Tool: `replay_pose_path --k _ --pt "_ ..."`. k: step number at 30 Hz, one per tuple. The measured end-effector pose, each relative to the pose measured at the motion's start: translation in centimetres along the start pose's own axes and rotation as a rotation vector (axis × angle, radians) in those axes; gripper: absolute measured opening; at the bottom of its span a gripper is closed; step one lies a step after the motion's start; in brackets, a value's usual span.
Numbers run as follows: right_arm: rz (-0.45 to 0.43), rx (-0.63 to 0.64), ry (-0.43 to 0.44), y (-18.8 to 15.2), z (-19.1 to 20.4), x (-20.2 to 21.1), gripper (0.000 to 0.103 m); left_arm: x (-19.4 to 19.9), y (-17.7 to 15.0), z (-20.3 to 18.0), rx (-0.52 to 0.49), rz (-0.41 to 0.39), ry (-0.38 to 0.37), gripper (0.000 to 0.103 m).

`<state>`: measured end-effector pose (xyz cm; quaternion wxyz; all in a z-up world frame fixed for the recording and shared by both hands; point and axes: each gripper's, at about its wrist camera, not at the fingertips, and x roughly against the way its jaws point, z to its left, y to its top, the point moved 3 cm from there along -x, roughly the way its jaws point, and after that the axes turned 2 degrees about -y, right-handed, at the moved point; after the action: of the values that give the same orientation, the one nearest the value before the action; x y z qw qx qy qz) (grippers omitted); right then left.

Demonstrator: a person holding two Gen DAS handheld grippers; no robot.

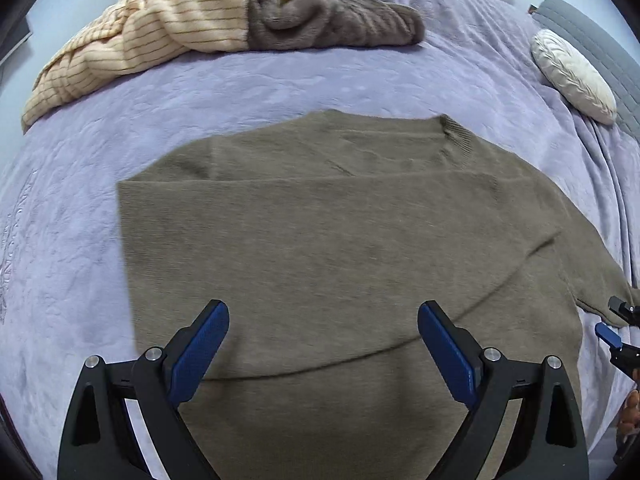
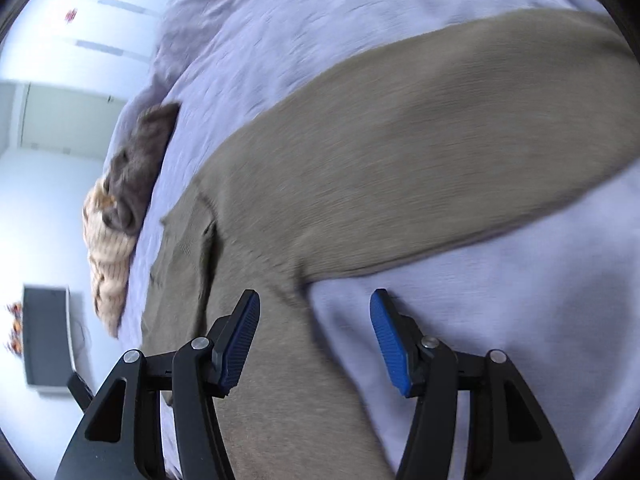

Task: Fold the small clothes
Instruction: 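Grasp the other sleeve cuff with the right gripper, then fold the held sleeve across the body toward the first sleeve, right gripper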

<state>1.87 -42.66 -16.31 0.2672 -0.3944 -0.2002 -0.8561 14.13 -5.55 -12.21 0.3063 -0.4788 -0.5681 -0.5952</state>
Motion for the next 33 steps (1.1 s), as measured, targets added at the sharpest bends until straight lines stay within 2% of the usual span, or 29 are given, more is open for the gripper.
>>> replay_pose_path --k 2,4,9,14,15,16,17,20,23,26,30,33 --pt "-0.015 -0.047 0.038 0.5 -2.1 1.4 0.061 -0.5 -0.2 -2.5 -0.013 0.012 -0.003 0.096" --pt "-0.005 -0.04 0.088 0.8 -2.2 1.7 0.063 -0.9 -0.1 -4.3 0.001 0.011 -0.006 0.096" --pt "0.091 0.08 0.274 1.3 3.9 -2.8 0.063 -0.9 0.0 -6.2 0.044 0.002 0.02 0.096" --pt "0.143 0.058 0.32 2.5 8.3 -9.6 0.061 -0.3 0.0 -5.9 0.041 -0.018 0.058 0.096" --pt "0.137 0.049 0.32 2.8 8.7 -10.3 0.055 -0.3 0.0 -5.6 0.045 -0.018 0.06 0.096" --pt "0.136 0.037 0.315 3.0 9.0 -10.9 0.026 -0.3 0.0 -5.4 0.05 -0.014 0.061 0.096" --pt "0.14 0.029 0.308 3.1 9.3 -11.4 0.005 -0.4 -0.1 -5.2 0.056 -0.009 0.06 0.096" --pt "0.151 0.011 0.296 3.0 8.6 -10.9 0.007 -0.9 -0.3 -4.6 0.074 0.001 0.052 0.096" --pt "0.126 0.085 0.272 2.2 8.9 -9.5 0.007 -2.1 -0.9 -4.5 0.077 0.031 0.06 0.096" --pt "0.142 0.104 0.221 1.6 7.9 -10.1 0.007 -3.1 -1.8 -4.5 0.06 0.048 0.095 0.096" --pt "0.159 0.067 0.285 1.6 7.0 -9.8 0.011 -3.5 -2.5 -5.0 0.01 0.063 0.103 0.096" --pt "0.148 0.118 0.252 1.2 6.1 -7.5 0.018 -3.4 -2.7 -5.5 -0.007 0.069 0.096 0.096"
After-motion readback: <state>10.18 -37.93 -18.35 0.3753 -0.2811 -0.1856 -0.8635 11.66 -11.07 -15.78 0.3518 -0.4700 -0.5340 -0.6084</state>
